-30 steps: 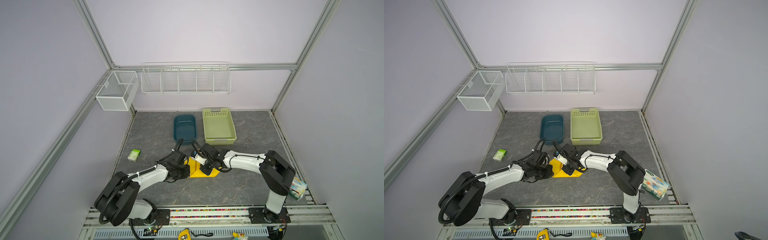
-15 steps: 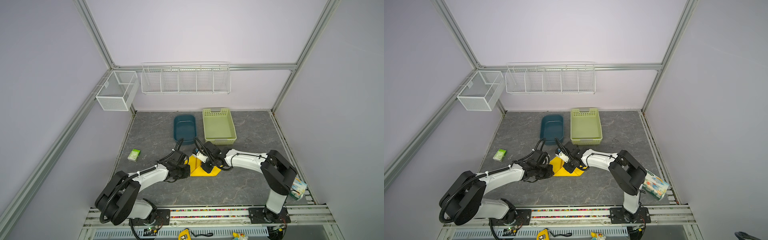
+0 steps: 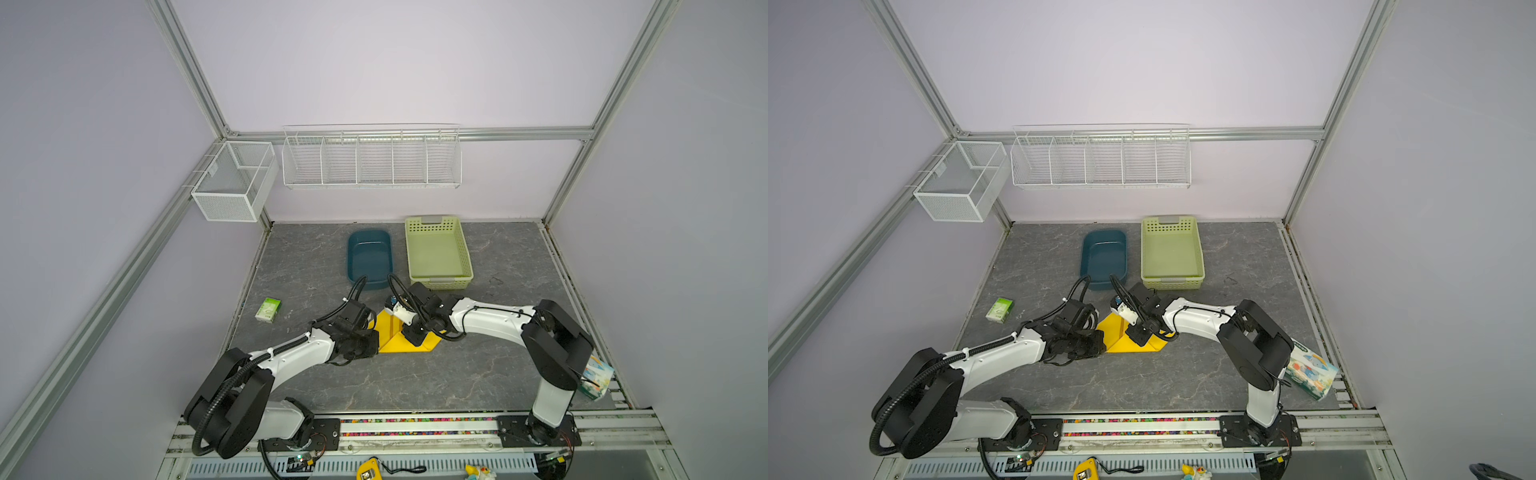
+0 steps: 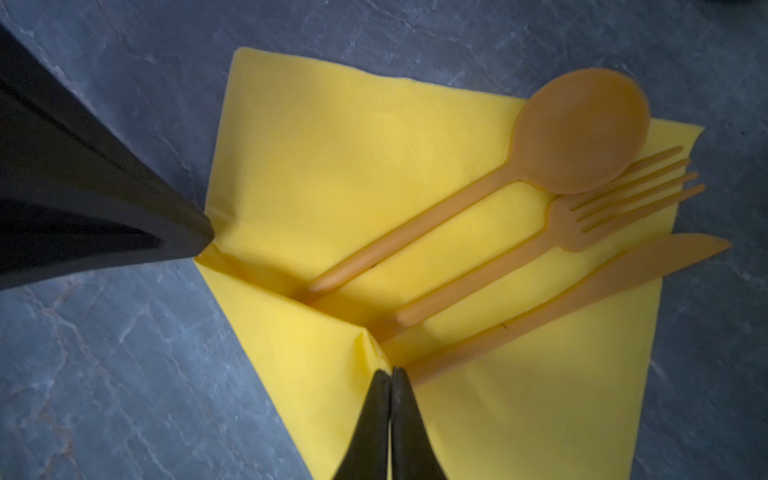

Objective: Place the utensils on the paper napkin and roll it up

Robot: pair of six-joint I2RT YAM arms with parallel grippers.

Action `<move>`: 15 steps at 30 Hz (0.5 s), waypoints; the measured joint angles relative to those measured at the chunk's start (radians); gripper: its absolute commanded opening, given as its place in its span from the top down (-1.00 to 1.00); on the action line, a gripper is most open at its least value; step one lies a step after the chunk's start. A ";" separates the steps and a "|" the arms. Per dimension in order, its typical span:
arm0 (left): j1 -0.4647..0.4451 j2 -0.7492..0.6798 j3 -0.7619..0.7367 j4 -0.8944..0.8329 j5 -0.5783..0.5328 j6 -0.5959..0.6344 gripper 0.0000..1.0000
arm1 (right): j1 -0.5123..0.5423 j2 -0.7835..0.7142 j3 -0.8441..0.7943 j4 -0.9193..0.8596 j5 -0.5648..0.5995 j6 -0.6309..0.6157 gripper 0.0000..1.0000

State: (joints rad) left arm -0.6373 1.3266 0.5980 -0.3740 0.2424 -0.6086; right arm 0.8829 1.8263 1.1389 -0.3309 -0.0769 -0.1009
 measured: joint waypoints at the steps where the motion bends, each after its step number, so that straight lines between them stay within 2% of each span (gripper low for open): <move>1: 0.000 -0.015 0.008 -0.006 0.003 0.000 1.00 | 0.000 0.000 0.000 0.000 0.000 0.000 0.86; 7: -0.002 -0.045 0.038 0.011 0.071 -0.004 1.00 | -0.002 0.001 0.002 0.000 -0.005 0.001 0.86; 15: -0.023 0.017 0.038 0.081 0.159 -0.021 1.00 | -0.005 0.004 0.007 0.000 -0.012 0.008 0.86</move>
State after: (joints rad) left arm -0.6601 1.3434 0.6361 -0.2932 0.4011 -0.6292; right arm 0.8783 1.8305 1.1458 -0.3309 -0.0891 -0.0929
